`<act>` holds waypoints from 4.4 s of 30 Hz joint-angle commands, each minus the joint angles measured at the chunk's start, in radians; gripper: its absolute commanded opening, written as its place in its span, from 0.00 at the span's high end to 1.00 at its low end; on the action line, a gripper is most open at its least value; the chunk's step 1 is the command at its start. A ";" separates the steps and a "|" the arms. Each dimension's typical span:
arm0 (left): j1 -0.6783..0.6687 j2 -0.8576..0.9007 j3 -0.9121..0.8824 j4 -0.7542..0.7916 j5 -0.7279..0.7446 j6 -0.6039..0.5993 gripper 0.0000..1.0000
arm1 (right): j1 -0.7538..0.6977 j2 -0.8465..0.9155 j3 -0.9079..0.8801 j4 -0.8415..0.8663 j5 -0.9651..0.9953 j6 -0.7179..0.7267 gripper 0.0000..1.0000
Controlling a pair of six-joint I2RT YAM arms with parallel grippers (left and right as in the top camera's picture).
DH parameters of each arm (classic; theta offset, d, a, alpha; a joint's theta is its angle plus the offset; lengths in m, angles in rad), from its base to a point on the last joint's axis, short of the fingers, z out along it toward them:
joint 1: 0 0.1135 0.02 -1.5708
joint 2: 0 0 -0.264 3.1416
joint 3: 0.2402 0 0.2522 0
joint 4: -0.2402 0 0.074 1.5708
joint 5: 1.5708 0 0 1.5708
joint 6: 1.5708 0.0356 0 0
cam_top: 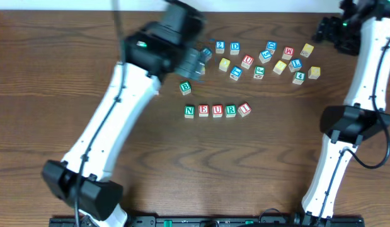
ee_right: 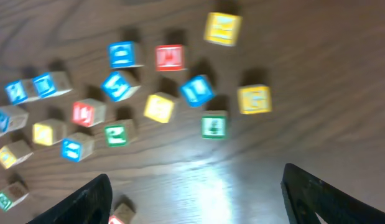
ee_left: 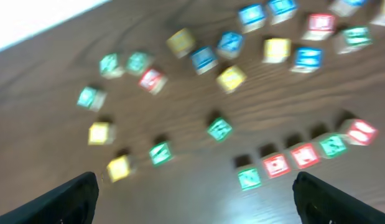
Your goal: Spell out NEURIPS
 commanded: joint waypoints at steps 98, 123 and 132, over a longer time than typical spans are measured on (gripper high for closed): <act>0.409 0.014 -0.055 -0.146 0.002 -0.211 0.02 | 0.615 0.034 -0.761 1.085 0.236 0.743 0.48; 0.409 0.014 -0.055 -0.146 0.002 -0.211 0.02 | 0.618 0.071 -0.761 1.106 0.230 0.591 0.56; 0.409 0.014 -0.055 -0.142 0.002 -0.211 0.02 | 0.616 0.071 -0.758 1.067 0.230 0.379 0.56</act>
